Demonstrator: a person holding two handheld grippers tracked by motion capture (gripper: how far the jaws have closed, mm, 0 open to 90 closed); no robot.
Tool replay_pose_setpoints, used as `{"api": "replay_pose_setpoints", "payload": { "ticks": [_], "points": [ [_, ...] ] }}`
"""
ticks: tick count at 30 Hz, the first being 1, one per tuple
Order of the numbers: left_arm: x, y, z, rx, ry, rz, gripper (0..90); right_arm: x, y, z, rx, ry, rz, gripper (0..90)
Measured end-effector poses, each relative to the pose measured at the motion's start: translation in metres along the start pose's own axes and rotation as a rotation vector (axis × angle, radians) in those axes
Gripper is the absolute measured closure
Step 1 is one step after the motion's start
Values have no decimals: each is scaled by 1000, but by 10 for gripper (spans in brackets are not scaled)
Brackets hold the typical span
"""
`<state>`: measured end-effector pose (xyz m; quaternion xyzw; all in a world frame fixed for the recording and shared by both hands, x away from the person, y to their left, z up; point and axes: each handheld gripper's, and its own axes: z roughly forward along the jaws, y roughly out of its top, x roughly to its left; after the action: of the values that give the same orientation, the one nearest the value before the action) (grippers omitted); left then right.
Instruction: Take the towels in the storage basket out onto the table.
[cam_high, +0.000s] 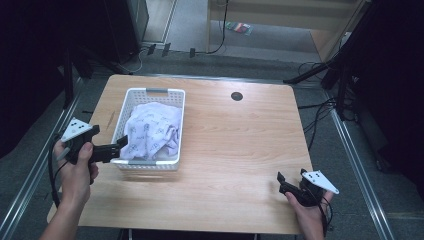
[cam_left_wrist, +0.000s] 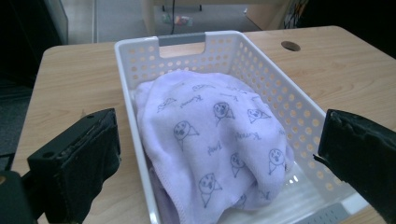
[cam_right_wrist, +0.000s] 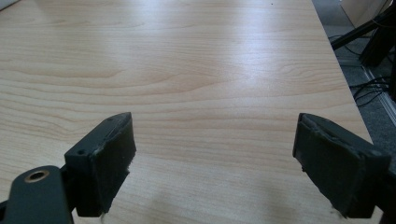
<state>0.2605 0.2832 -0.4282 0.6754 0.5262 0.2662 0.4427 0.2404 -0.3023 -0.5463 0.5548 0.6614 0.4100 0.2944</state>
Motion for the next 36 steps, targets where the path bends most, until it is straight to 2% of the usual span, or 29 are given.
{"api": "replay_pose_setpoints", "payload": {
  "ticks": [6, 11, 16, 17, 21, 22, 23, 27, 29, 30, 33, 36],
  "points": [
    [0, 10, 12, 17, -12, -3, 0, 0, 1, 2, 8, -6, -2, 130],
    [0, 17, 33, 79, -34, -13, 0, 0, 1, 3, 11, -5, 5, 131],
    [-3, 23, 45, 124, -42, 7, 0, 0, 1, 3, 15, -4, 3, 133],
    [-4, 26, 52, 158, -50, 9, 0, 0, 1, 3, 14, -1, 3, 133],
    [-7, 31, 67, 232, -45, 39, 0, 0, 1, 3, 16, 6, 4, 134],
    [-7, 31, 67, 232, -45, 39, 0, 0, 1, 3, 18, 6, 4, 133],
    [-8, 33, 74, 270, -36, 59, 0, 0, 2, 3, 20, 6, 5, 133],
    [-7, 38, 90, 344, -30, 78, 0, 0, 1, 3, 20, 11, 3, 133],
    [-7, 38, 98, 376, -37, 72, 0, 0, 1, 2, 22, 16, 3, 133],
    [-7, 38, 98, 376, -37, 72, 0, 0, 1, 2, 23, 17, 3, 133],
    [-10, 37, 117, 450, -21, 70, 0, -1, 1, 2, 23, 23, 3, 133],
    [-10, 38, 126, 472, -10, 62, 0, -1, 1, 3, 25, 23, 0, 133]
  ]
}}
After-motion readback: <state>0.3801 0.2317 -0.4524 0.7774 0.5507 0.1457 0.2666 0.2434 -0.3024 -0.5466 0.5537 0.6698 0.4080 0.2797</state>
